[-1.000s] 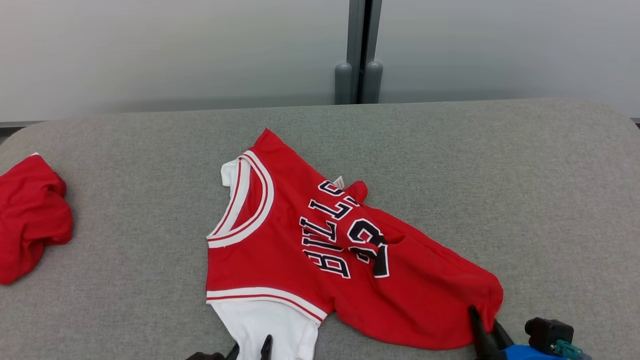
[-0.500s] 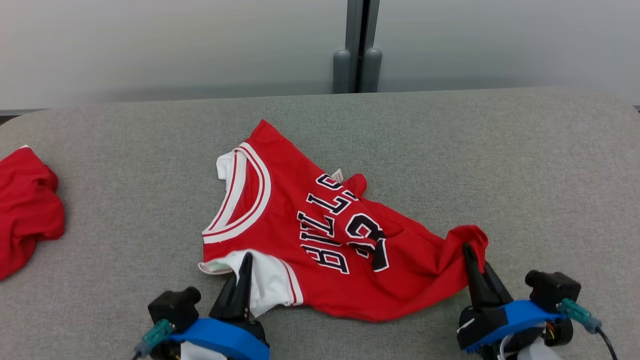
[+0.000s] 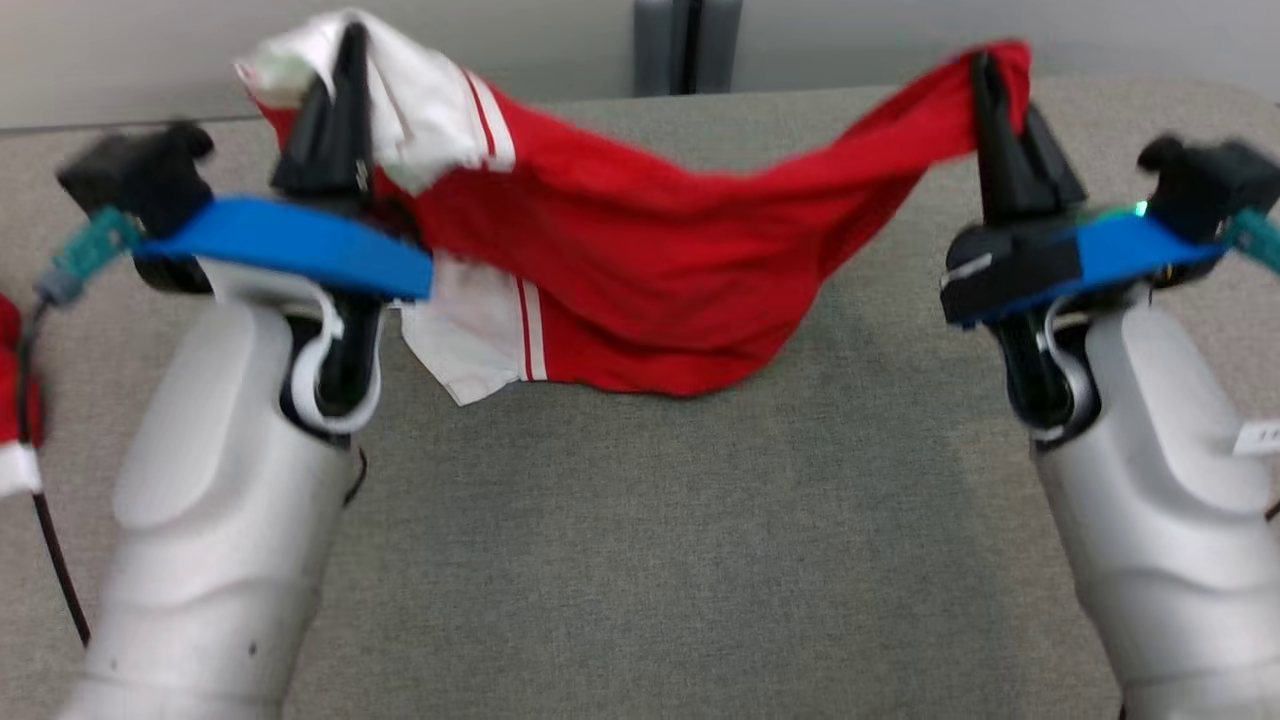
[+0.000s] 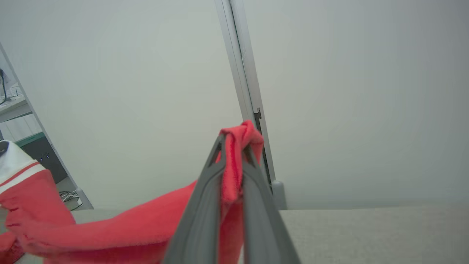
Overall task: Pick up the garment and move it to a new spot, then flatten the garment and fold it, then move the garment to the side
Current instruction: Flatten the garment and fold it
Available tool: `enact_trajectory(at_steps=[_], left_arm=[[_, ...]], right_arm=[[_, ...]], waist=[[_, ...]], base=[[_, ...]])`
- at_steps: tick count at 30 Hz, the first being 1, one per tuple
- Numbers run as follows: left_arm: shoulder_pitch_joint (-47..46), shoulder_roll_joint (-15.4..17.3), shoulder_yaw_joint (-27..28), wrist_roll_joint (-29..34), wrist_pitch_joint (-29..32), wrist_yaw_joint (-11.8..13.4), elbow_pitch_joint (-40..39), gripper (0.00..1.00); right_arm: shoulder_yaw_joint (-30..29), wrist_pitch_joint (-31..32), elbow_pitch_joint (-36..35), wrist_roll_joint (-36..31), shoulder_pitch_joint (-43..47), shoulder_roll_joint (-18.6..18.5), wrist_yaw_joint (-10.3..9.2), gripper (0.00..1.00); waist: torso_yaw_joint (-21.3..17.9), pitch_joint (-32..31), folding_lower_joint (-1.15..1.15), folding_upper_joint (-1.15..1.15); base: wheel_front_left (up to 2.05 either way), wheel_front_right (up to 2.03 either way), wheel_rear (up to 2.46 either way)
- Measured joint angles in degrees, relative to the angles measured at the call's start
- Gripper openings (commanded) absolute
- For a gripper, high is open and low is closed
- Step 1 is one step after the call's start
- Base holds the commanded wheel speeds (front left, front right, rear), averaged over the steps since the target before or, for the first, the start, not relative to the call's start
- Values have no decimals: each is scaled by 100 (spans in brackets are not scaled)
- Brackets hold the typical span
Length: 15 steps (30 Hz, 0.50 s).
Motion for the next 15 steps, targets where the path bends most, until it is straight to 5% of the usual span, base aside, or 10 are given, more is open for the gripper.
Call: enact_trajectory(at_steps=[15], left_arm=[[-4754, -152, 303, -271, 165, 0, 2134, 0]], right_arm=[[-138, 383, 2181, 466, -4602, -3, 0, 0]], waist=[[-289, 924, -2, 0]], base=[[0, 0, 0]])
